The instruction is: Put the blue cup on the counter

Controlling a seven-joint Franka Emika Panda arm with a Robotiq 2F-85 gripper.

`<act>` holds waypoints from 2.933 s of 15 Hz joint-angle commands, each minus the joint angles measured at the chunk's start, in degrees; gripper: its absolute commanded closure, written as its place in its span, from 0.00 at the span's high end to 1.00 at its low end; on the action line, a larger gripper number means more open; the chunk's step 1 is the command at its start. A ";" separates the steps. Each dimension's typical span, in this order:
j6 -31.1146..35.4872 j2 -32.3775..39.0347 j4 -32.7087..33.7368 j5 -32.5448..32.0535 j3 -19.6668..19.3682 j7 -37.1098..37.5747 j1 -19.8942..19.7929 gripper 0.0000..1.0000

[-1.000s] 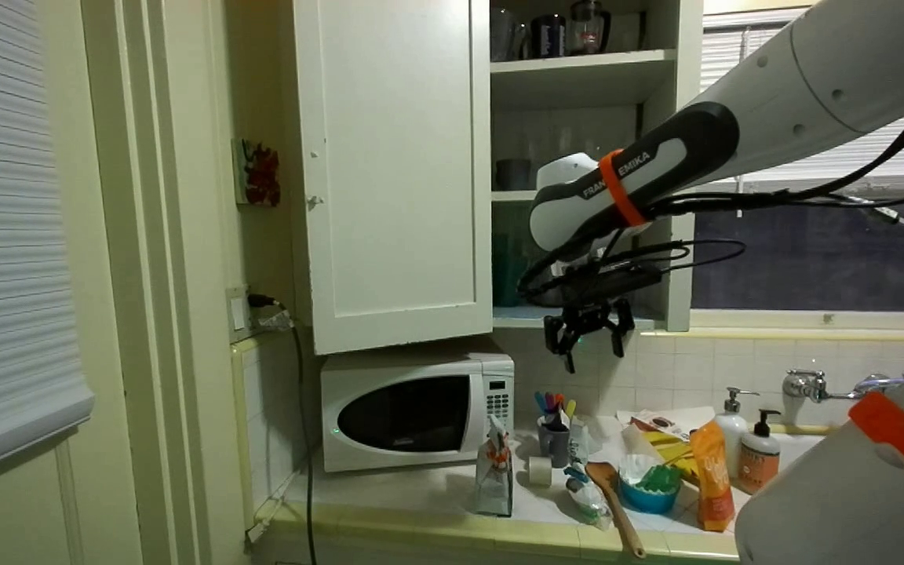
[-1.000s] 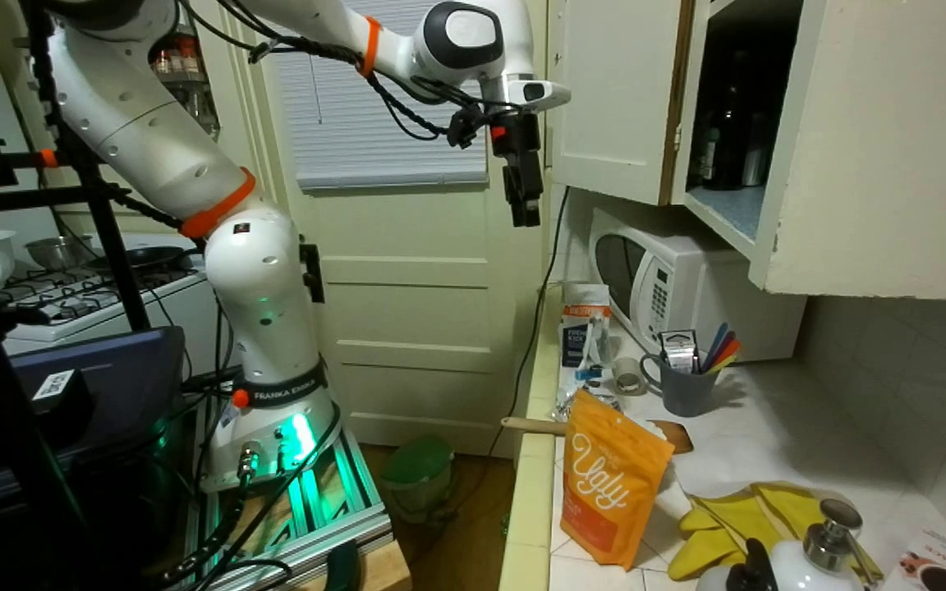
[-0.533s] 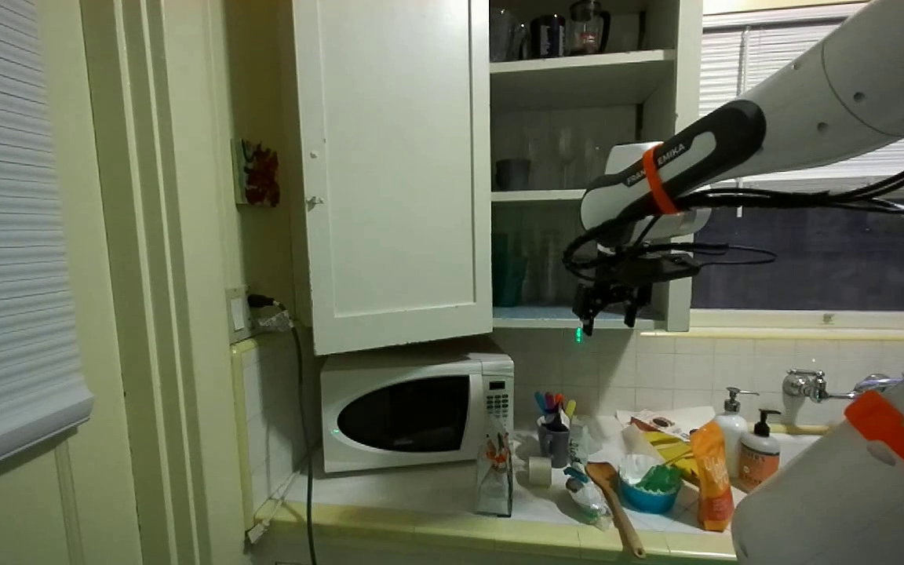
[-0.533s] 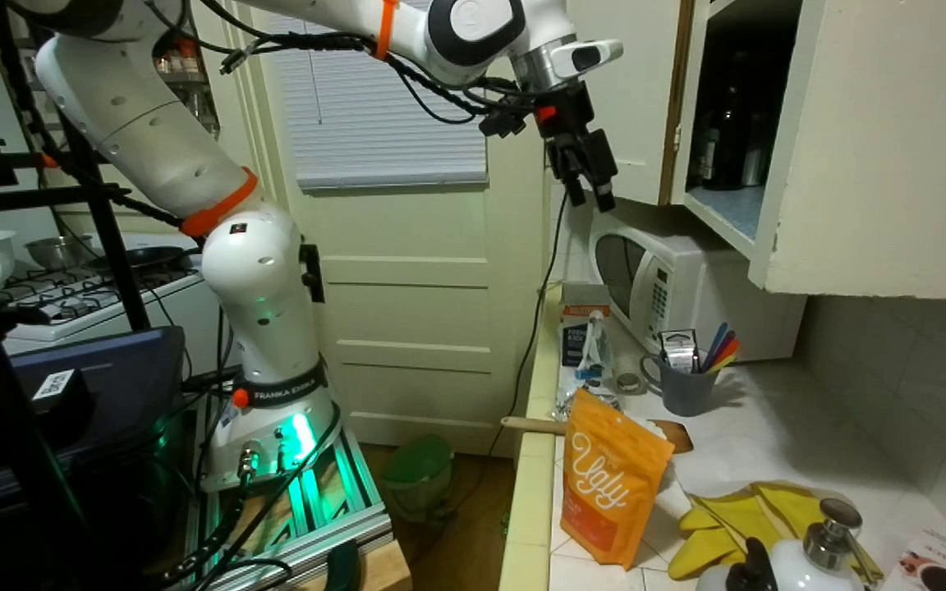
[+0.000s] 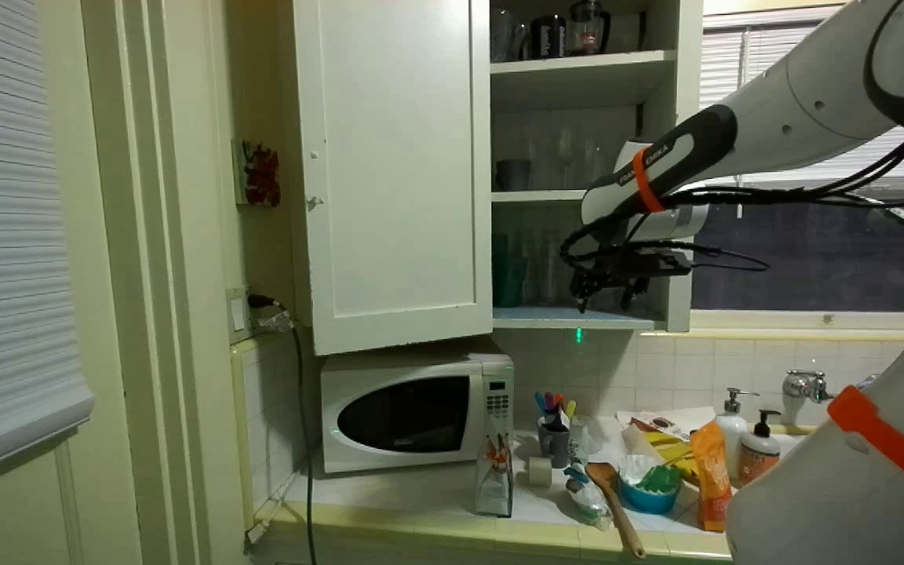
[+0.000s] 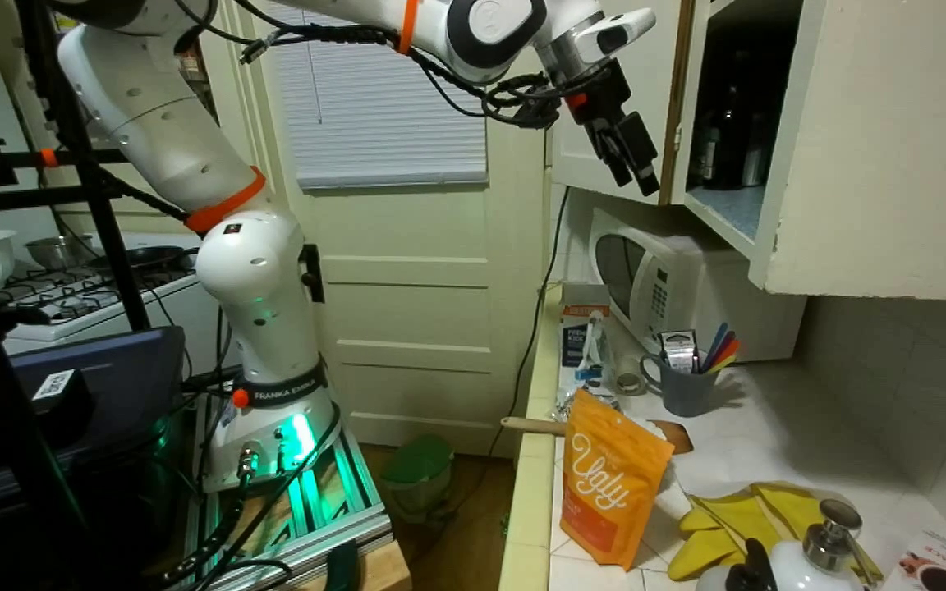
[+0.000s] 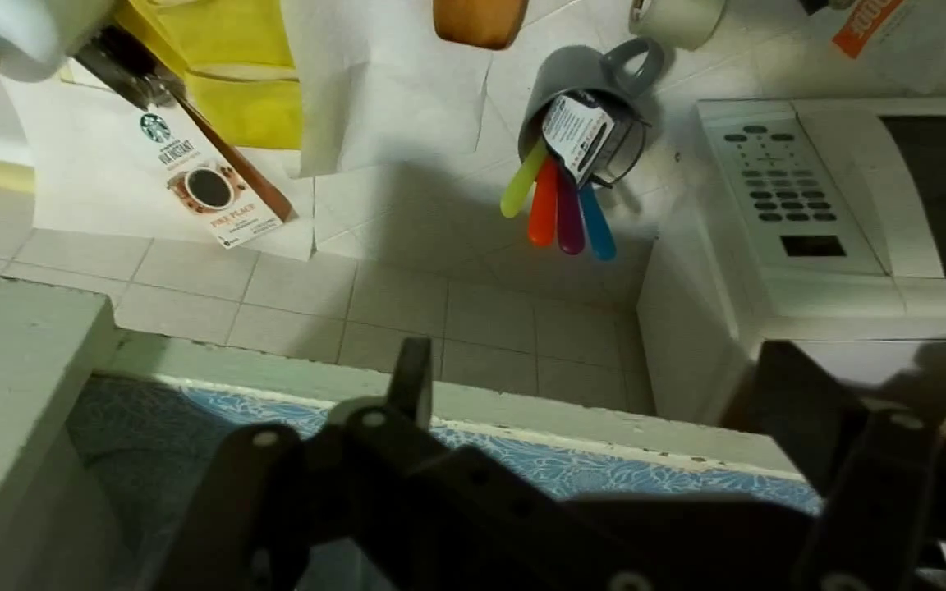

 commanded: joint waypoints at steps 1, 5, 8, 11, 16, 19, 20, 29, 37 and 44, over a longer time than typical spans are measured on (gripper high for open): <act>6.46 0.22 -0.98 2.87 -1.30 -4.64 1.00 1.00; 19.44 2.14 -1.05 7.34 -4.68 -10.85 3.31 1.00; 18.32 2.17 -0.46 5.76 -2.90 -8.99 1.22 1.00; 18.32 2.23 -0.40 5.72 -2.63 -8.96 1.22 1.00; 34.87 8.50 -1.09 13.50 -3.77 -6.15 5.98 1.00; 42.72 13.21 -0.18 17.02 -5.62 -6.21 10.04 1.00; 44.58 14.65 0.34 18.18 -6.58 -6.54 11.63 1.00; 43.86 18.74 5.09 17.12 -19.44 -15.07 24.24 1.00; 46.46 20.24 4.89 17.66 -20.93 -18.06 24.09 1.00; 48.70 21.15 4.71 17.89 -24.60 -20.52 29.24 1.00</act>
